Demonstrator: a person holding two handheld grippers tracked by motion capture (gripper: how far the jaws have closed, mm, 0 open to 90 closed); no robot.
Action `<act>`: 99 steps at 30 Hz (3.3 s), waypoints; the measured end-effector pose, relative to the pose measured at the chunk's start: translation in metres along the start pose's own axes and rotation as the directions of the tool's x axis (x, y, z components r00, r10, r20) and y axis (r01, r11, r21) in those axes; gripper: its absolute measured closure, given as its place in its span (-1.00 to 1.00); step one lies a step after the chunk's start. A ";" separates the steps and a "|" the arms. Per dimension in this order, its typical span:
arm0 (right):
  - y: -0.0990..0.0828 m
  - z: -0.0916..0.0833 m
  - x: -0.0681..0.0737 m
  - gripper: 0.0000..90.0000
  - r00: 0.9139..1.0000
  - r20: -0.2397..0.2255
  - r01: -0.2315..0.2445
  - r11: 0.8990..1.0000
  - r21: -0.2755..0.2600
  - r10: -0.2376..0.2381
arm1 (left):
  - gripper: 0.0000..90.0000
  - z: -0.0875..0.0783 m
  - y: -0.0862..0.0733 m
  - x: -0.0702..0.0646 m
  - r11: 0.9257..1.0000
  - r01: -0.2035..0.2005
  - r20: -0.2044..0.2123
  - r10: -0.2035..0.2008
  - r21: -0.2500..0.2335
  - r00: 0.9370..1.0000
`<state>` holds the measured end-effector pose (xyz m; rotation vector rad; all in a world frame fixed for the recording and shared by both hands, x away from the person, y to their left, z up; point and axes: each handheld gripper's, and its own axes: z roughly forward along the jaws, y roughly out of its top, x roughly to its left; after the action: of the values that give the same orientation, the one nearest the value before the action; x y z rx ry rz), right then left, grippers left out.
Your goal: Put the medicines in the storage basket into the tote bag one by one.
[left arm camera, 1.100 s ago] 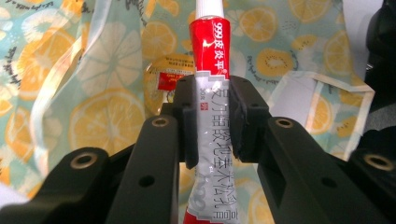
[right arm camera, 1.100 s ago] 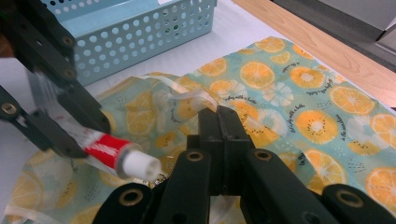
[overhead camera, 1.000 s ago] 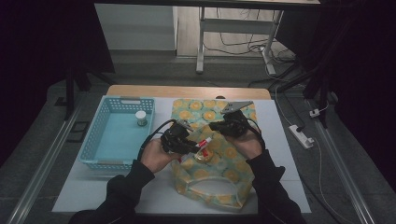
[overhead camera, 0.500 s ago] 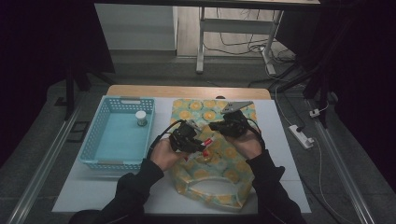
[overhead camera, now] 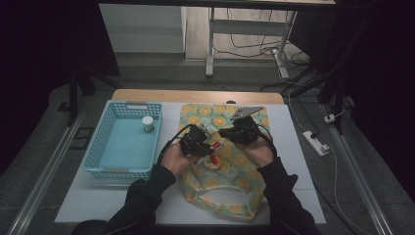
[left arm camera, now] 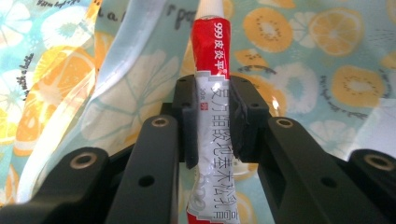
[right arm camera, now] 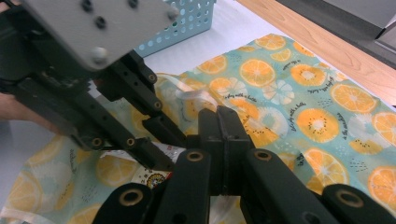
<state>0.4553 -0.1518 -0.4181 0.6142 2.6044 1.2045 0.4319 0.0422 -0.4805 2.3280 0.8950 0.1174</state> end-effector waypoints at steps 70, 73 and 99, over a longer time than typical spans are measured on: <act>0.000 0.000 0.001 0.99 1.000 -0.005 0.006 1.000 0.001 -0.006 | -0.93 -0.071 -0.043 0.030 0.987 0.068 0.098 -0.054 -0.145 0.994; 0.000 0.000 0.001 0.99 1.000 -0.004 0.006 1.000 0.000 -0.006 | -0.94 -0.075 -0.047 0.035 0.986 0.080 0.092 -0.067 -0.145 0.994; 0.000 0.000 0.000 0.99 1.000 -0.011 -0.003 1.000 -0.001 0.003 | -1.00 -0.108 -0.084 0.085 0.970 0.168 -0.029 -0.176 -0.177 0.984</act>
<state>0.4553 -0.1518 -0.4180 0.6137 2.6129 1.2136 0.4168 0.2005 -0.4560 2.0846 1.0614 0.1675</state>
